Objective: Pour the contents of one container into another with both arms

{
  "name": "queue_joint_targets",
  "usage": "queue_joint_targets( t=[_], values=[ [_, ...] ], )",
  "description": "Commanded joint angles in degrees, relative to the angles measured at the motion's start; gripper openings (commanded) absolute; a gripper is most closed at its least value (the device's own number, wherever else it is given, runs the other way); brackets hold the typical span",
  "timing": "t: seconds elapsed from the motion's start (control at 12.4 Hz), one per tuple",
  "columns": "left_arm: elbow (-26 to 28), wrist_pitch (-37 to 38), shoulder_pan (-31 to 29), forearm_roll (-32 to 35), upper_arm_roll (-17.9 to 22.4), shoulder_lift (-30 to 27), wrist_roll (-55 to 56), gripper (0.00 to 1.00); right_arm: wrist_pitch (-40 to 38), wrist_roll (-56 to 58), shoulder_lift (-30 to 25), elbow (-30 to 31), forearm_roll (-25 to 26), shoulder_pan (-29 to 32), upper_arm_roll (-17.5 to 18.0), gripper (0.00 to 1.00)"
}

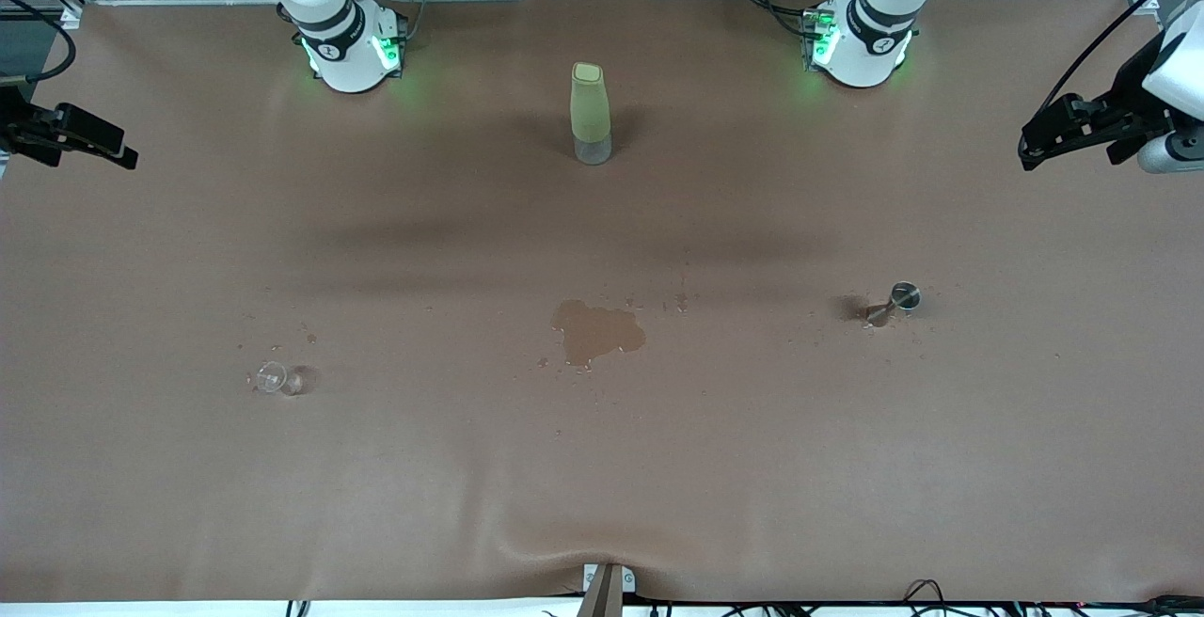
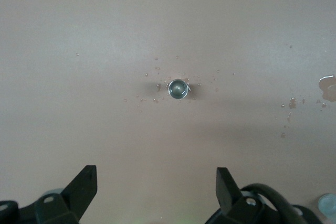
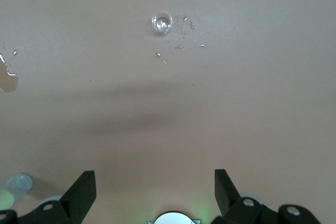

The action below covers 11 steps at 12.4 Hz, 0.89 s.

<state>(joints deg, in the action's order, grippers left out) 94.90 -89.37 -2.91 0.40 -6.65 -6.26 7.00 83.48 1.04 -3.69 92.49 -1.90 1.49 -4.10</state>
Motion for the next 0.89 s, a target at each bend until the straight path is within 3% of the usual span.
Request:
queue_joint_targets(
  t=[0.0,0.81],
  values=[
    [1.1,0.4,1.0,-0.4,0.7,-1.7,-0.3,1.00,-1.3,-0.6,1.6,-3.8,2.3,-1.0,0.0,1.00],
    [-1.6,4.0,1.1,-2.9,0.8,-1.7,-0.4,1.00,2.6,4.8,2.2,-3.8,0.3,-0.9,0.1,1.00]
  ],
)
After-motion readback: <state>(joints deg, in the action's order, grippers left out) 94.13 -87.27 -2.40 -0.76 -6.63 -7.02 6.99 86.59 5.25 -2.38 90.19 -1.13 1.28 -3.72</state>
